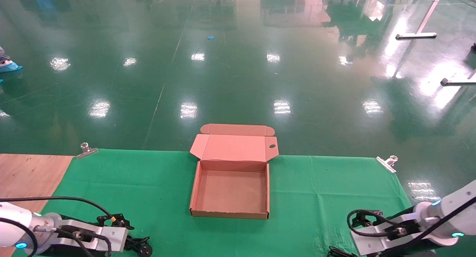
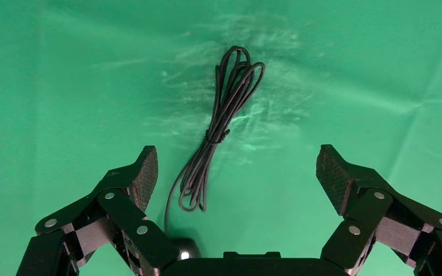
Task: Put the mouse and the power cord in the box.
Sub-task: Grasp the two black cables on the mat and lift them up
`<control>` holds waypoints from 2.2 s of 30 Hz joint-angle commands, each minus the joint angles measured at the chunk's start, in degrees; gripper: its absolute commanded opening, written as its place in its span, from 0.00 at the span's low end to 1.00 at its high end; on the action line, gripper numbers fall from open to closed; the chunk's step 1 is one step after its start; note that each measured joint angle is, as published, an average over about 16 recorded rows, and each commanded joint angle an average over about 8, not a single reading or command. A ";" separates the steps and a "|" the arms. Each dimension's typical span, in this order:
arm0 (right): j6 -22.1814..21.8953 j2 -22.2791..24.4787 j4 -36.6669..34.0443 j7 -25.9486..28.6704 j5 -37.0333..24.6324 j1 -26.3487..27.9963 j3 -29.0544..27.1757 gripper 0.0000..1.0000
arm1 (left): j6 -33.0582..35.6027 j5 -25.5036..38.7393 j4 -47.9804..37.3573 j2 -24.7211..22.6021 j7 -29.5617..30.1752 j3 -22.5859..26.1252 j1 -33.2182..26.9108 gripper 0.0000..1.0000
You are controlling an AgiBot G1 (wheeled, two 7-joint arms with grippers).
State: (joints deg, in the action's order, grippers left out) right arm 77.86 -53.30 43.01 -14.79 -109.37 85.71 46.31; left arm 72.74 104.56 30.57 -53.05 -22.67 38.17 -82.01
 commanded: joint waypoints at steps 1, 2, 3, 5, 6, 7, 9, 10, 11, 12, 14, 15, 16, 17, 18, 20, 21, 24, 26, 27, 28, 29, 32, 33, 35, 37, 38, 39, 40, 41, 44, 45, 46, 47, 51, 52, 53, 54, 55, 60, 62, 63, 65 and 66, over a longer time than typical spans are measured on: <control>-1.98 -1.55 -3.51 -1.90 -0.64 -0.07 0.27 1.00 | -0.87 0.43 -3.99 -1.37 -2.23 0.31 -0.65 1.00; -2.63 -2.19 -5.16 -2.86 -0.78 -0.01 0.37 1.00 | -1.38 0.62 -5.60 -1.85 -3.11 0.39 -1.03 1.00; -3.25 -2.81 -6.81 -3.81 -0.88 0.04 0.45 1.00 | -1.89 0.79 -7.14 -2.30 -3.96 0.47 -1.42 1.00; -4.36 -4.00 -10.24 -5.60 -0.77 0.16 0.44 1.00 | -2.84 1.07 -9.94 -3.10 -5.57 0.58 -2.20 1.00; -4.91 -4.55 -11.89 -6.48 -0.65 0.23 0.38 1.00 | -3.27 1.19 -11.15 -3.46 -6.35 0.62 -2.56 1.00; -5.49 -5.14 -13.59 -7.40 -0.51 0.34 0.32 1.00 | -3.71 1.30 -12.32 -3.81 -7.14 0.67 -2.90 1.00; -6.60 -6.32 -16.91 -9.17 -0.19 0.60 0.15 1.00 | -4.53 1.46 -14.45 -4.44 -8.61 0.73 -3.53 1.00; -7.12 -6.90 -18.50 -10.01 -0.01 0.78 0.05 1.00 | -4.87 1.49 -15.40 -4.73 -9.29 0.73 -3.82 1.00; -7.66 -7.49 -20.11 -10.88 0.17 0.99 -0.05 1.00 | -5.19 1.50 -16.34 -5.00 -9.94 0.72 -4.10 1.00; -8.20 -8.04 -21.55 -11.75 0.25 1.22 -0.10 1.00 | -5.49 1.49 -17.19 -5.25 -10.54 0.70 -4.37 1.00; -9.32 -9.11 -24.28 -13.42 0.35 1.69 -0.18 1.00 | -6.04 1.42 -18.79 -5.69 -11.62 0.64 -4.87 1.00; -9.82 -9.58 -25.53 -14.17 0.42 1.91 -0.24 1.00 | -6.25 1.32 -19.54 -5.89 -12.05 0.57 -5.10 1.00; -10.32 -10.03 -26.74 -14.91 0.51 2.12 -0.31 1.00 | -6.44 1.21 -20.25 -6.09 -12.49 0.49 -5.32 1.00; -10.81 -10.45 -27.90 -15.62 0.59 2.32 -0.37 1.00 | -6.62 1.09 -20.92 -6.28 -12.89 0.40 -5.53 1.00; -11.29 -10.85 -28.99 -16.30 0.68 2.50 -0.44 1.00 | -6.80 0.95 -21.56 -6.47 -13.27 0.30 -5.73 1.00; -12.20 -11.54 -30.95 -17.50 0.83 2.81 -0.56 1.00 | -7.12 0.67 -22.68 -6.83 -13.95 0.11 -6.03 1.00; -12.65 -11.86 -31.87 -18.03 0.90 2.95 -0.61 1.00 | -7.28 0.54 -23.20 -7.02 -14.28 0.02 -6.14 1.00; -13.74 -12.60 -34.22 -19.39 1.09 3.31 -0.77 1.00 | -7.79 0.31 -24.60 -7.52 -15.06 -0.13 -6.39 1.00; -14.17 -12.96 -35.52 -20.19 1.25 3.52 -0.88 1.00 | -8.17 0.30 -25.44 -7.79 -15.42 -0.15 -6.53 1.00; -14.28 -13.12 -36.10 -20.55 1.33 3.63 -0.94 1.00 | -8.39 0.33 -25.83 -7.90 -15.57 -0.14 -6.60 1.00; -14.32 -13.26 -36.61 -20.91 1.42 3.74 -1.00 1.00 | -8.60 0.35 -26.22 -7.99 -15.65 -0.13 -6.67 1.00; -14.33 -13.39 -37.07 -21.27 1.51 3.83 -1.06 1.00 | -8.80 0.38 -26.58 -8.07 -15.73 -0.11 -6.75 0.96; -14.18 -13.69 -38.19 -22.31 1.79 4.05 -1.23 0.87 | -9.38 0.47 -27.52 -8.19 -15.86 -0.06 -7.00 0.63; -14.12 -13.75 -38.49 -22.64 1.89 4.11 -1.29 0.74 | -9.56 0.52 -27.76 -8.21 -15.91 -0.04 -7.09 0.51; -14.03 -13.83 -39.01 -23.36 2.06 4.23 -1.40 0.49 | -9.83 0.59 -28.17 -8.24 -16.08 0.00 -7.24 0.26; -13.95 -13.86 -39.43 -24.04 2.18 4.35 -1.48 0.24 | -10.00 0.59 -28.50 -8.22 -16.26 0.00 -7.37 0.05; -13.92 -13.85 -39.62 -24.37 2.23 4.43 -1.52 0.12 | -10.07 0.57 -28.64 -8.21 -16.37 -0.01 -7.43 0.00; -13.88 -13.84 -39.79 -24.66 2.27 4.51 -1.54 0.04 | -10.10 0.52 -28.76 -8.20 -16.47 -0.05 -7.48 0.00; -13.85 -13.83 -39.97 -24.94 2.28 4.59 -1.55 0.00 | -10.10 0.43 -28.89 -8.18 -16.57 -0.12 -7.53 0.00; -13.84 -13.82 -40.14 -25.18 2.27 4.69 -1.54 0.00 | -10.08 0.33 -29.00 -8.15 -16.66 -0.18 -7.58 0.00; -13.85 -13.79 -40.62 -25.70 2.21 5.02 -1.51 0.00 | -9.99 0.17 -29.23 -8.15 -16.96 -0.30 -7.73 0.00; -13.87 -13.79 -40.75 -25.85 2.19 5.13 -1.49 0.00 | -9.95 0.15 -29.28 -8.16 -17.08 -0.30 -7.78 0.00; -13.88 -13.78 -40.89 -25.98 2.15 5.25 -1.47 0.00 | -9.90 0.15 -29.34 -8.18 -17.19 -0.31 -7.83 0.00; -13.89 -13.77 -41.01 -26.12 2.11 5.36 -1.45 0.00 | -9.86 0.16 -29.39 -8.19 -17.29 -0.30 -7.87 0.00; -13.86 -13.64 -41.44 -26.60 2.25 5.68 -1.55 0.00 | -9.71 0.18 -29.67 -8.23 -17.59 -0.29 -7.92 0.00; -13.84 -13.60 -41.54 -26.72 2.32 5.70 -1.59 0.00 | -9.67 0.17 -29.74 -8.23 -17.64 -0.29 -7.91 0.00; -13.82 -13.57 -41.63 -26.85 2.39 5.71 -1.64 0.00 | -9.62 0.16 -29.81 -8.23 -17.70 -0.30 -7.89 0.00; -13.80 -13.54 -41.72 -26.96 2.46 5.69 -1.69 0.00 | -9.58 0.15 -29.86 -8.23 -17.77 -0.31 -7.86 0.00; -13.78 -13.52 -41.80 -27.09 2.53 5.65 -1.74 0.00 | -9.53 0.14 -29.92 -8.25 -17.84 -0.31 -7.82 0.00; -13.81 -13.51 -42.23 -27.50 2.70 5.32 -1.86 0.00 | -9.22 0.16 -30.07 -8.41 -18.29 -0.30 -7.53 0.00; -13.89 -13.50 -42.41 -27.57 2.77 5.15 -1.91 0.00 | -9.12 0.20 -30.10 -8.51 -18.47 -0.27 -7.43 0.00; -13.96 -13.50 -42.48 -27.59 2.80 5.06 -1.93 0.00 | -9.08 0.22 -30.11 -8.56 -18.55 -0.26 -7.40 0.00; -14.08 -13.50 -42.61 -27.62 2.86 4.91 -1.98 0.00 | -9.03 0.26 -30.13 -8.65 -18.68 -0.23 -7.34 0.00; -14.14 -13.52 -42.65 -27.65 2.89 4.84 -1.99 0.00 | -9.02 0.28 -30.14 -8.70 -18.73 -0.22 -7.33 0.00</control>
State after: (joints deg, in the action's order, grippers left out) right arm 63.74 -66.85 0.44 -42.45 -106.52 90.61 44.35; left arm 63.67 104.82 0.41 -61.72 -41.33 37.94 -89.37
